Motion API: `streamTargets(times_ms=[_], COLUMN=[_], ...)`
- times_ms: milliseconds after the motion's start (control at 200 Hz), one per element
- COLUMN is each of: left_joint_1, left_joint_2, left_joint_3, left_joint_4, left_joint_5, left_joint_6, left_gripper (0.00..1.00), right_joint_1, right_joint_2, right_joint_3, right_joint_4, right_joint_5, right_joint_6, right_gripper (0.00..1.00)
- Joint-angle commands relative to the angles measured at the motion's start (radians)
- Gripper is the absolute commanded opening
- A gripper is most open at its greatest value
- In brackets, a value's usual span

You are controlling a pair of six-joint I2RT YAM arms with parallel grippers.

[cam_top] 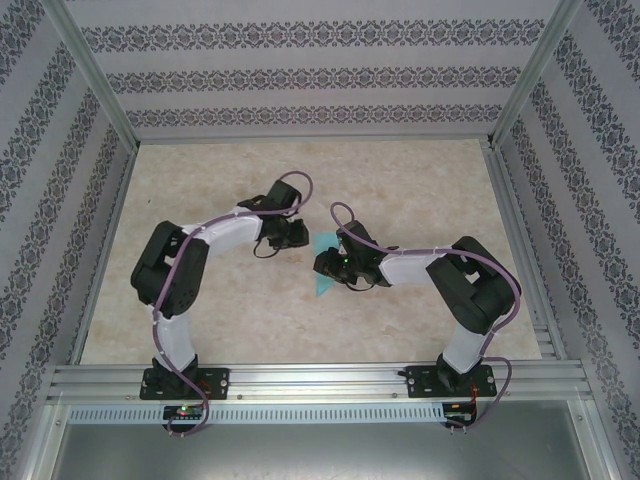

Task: Fold a paper plane with a square sheet of paper (pick it up from the middle)
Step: Third fold the triangle at the center of the table.

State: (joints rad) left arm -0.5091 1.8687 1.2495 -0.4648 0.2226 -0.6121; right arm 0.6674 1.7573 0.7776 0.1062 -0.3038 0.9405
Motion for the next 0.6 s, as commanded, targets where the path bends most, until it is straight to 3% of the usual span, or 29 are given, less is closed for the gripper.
streamTargets(times_ms=[0, 80, 210, 450, 594], left_joint_1=[0.043, 0.054, 0.055, 0.052, 0.024], left_joint_2=[-0.078, -0.108, -0.14, -0.155, -0.152], left_joint_3=[-0.038, -0.064, -0.1, -0.155, -0.178], left_joint_4=[-0.031, -0.026, -0.011, 0.049, 0.079], left_joint_5=[-0.025, -0.019, 0.014, 0.136, 0.197], left_joint_6=[-0.017, -0.015, -0.012, -0.013, -0.008], left_gripper=[0.23, 0.23, 0.22, 0.15, 0.1], right_joint_1=[0.001, 0.001, 0.001, 0.0, 0.0], right_joint_2=[0.036, 0.036, 0.033, 0.028, 0.034], right_joint_3=[-0.004, -0.003, -0.004, -0.006, -0.002], right_joint_4=[-0.042, -0.045, -0.05, -0.078, -0.103], right_joint_5=[0.05, 0.051, 0.052, 0.069, 0.076], right_joint_6=[-0.019, -0.019, -0.026, -0.033, -0.038], right_gripper=[0.34, 0.34, 0.25, 0.17, 0.07])
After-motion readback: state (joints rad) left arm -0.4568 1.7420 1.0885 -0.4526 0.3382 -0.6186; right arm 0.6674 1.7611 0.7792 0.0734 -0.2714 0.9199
